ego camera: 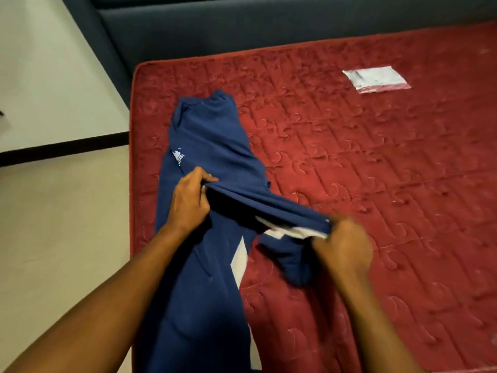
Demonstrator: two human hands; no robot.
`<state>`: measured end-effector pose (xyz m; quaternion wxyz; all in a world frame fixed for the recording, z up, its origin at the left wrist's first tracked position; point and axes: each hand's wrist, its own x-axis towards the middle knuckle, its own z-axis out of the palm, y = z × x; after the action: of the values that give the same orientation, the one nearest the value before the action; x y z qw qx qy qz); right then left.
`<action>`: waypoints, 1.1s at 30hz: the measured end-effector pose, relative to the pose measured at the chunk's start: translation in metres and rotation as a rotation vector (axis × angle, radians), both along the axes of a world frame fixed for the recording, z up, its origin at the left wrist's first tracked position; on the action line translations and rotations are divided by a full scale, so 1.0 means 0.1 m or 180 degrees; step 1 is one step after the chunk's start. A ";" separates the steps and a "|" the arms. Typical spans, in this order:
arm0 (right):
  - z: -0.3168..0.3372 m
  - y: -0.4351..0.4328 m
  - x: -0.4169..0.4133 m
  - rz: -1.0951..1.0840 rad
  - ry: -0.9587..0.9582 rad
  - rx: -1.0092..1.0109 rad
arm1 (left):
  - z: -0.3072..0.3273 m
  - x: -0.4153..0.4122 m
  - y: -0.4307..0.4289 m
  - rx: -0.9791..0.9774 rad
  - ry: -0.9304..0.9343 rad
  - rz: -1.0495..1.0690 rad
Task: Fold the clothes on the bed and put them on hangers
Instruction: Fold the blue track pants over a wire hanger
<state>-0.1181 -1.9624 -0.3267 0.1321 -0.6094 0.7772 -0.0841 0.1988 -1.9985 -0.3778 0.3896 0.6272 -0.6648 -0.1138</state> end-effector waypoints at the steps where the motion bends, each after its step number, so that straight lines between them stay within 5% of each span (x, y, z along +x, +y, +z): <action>1: 0.10 -0.14 0.02 -0.0046 0.0120 -0.0400 | 0.00 0.08 -0.01 0.0044 0.0023 0.0088; 6: 0.41 -0.89 0.45 0.0112 -0.0553 -0.0458 | -0.02 0.35 -0.14 0.0085 0.0426 0.0341; 13: 1.03 -3.15 1.69 0.1007 -0.0317 -0.1111 | 0.24 0.85 -1.09 0.0133 0.1151 0.0903; 19: 0.30 -3.43 2.08 0.0576 -0.1181 -0.0717 | 0.16 1.27 -1.53 0.1400 0.2138 0.1251; 23: -0.36 -2.49 1.91 0.0634 -0.1551 -0.0167 | -0.22 1.27 -1.20 0.2100 0.1645 0.0681; 27: -0.79 -1.90 1.64 0.0711 -0.1103 -0.0117 | -0.32 1.31 -1.13 0.1665 0.1190 0.0496; 33: -0.96 -1.70 1.36 0.0192 -0.1914 -0.0306 | -0.18 1.36 -0.97 0.1367 0.0040 0.1084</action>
<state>0.0179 -2.1321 -0.4225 0.3297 -0.5855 0.6799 -0.2935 0.3344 -2.0958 -0.3962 0.2653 0.7975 -0.5079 -0.1888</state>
